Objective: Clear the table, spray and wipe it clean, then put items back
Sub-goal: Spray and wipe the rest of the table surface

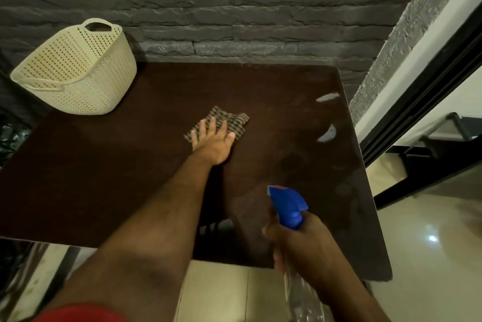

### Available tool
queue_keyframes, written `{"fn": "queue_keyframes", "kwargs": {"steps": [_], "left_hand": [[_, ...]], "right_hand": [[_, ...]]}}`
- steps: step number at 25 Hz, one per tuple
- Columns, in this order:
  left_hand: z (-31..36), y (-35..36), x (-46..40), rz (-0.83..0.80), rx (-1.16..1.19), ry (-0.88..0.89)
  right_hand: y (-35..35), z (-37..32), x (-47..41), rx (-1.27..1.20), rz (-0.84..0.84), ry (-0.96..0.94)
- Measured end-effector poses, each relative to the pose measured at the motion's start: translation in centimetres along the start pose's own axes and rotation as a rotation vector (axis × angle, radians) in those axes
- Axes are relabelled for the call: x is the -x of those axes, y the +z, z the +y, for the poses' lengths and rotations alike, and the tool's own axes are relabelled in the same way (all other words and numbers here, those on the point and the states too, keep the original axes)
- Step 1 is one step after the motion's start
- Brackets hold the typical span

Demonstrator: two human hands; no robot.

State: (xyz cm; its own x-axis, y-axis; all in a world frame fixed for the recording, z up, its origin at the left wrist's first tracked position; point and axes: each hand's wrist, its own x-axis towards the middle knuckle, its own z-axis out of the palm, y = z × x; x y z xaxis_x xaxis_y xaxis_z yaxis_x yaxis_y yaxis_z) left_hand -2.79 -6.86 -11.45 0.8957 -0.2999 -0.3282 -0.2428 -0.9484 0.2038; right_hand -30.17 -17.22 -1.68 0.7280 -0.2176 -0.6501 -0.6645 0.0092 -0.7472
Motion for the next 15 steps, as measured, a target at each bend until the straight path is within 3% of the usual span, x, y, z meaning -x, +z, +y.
{"fn": "queue_keyframes", "kwargs": {"steps": [2,4,6,8,10,11,13,15], "left_hand": [[1.7,3.6,4.2,-0.026,-0.033,0.298],[-1.9,7.2,10.9,0.009,-0.067,0.543],[-8.0,6.3,12.3,0.045,-0.051,0.497],[-11.9,2.4,8.2,0.041,-0.067,0.220],[-11.5,-1.0,3.0,0.010,-0.041,0.011],[-9.4,-1.4,2.1,-0.011,-0.039,-0.014],[-5.0,0.9,4.1,-0.033,-0.077,0.145],[-3.5,4.7,10.1,-0.084,-0.087,0.457]], "right_hand": [[0.8,0.3,0.5,0.020,0.044,-0.026],[1.8,0.4,1.2,0.009,0.058,-0.018],[3.1,0.6,2.1,-0.005,0.040,-0.006],[4.2,1.0,3.0,-0.045,0.015,0.000],[4.9,1.8,3.4,-0.067,0.037,0.004],[5.2,2.3,3.6,-0.066,0.051,0.005],[6.0,3.2,4.2,-0.046,0.074,0.008],[6.7,3.8,5.2,-0.027,0.093,0.021]]}}
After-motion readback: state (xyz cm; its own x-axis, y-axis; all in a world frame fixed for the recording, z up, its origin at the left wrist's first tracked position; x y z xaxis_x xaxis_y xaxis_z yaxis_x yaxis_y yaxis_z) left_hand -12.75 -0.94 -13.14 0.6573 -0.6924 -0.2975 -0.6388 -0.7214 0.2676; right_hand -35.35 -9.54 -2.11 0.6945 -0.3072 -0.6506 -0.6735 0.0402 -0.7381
